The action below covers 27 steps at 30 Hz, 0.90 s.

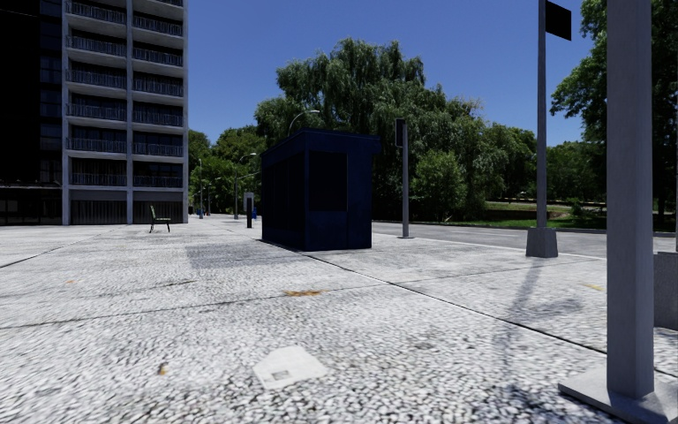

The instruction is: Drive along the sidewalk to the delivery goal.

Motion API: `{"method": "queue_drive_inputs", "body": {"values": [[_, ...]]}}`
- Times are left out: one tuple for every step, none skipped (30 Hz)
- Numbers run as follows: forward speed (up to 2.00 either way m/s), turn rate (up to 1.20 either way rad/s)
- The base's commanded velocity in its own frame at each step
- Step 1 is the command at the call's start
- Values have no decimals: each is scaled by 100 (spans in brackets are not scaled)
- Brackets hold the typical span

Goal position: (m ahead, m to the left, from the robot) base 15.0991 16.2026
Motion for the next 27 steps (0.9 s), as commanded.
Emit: {"method": "queue_drive_inputs", "body": {"values": [[0, 0], [0, 0], [0, 0], [0, 0], [0, 0], [0, 0], [0, 0], [0, 0], [0, 0], [0, 0], [0, 0], [0, 0], [0, 0], [0, 0], [0, 0], [0, 0], [0, 0], [0, 0], [0, 0], [0, 0], [0, 0], [0, 0], [0, 0], [0, 0], [0, 0], [0, 0], [0, 0]]}}
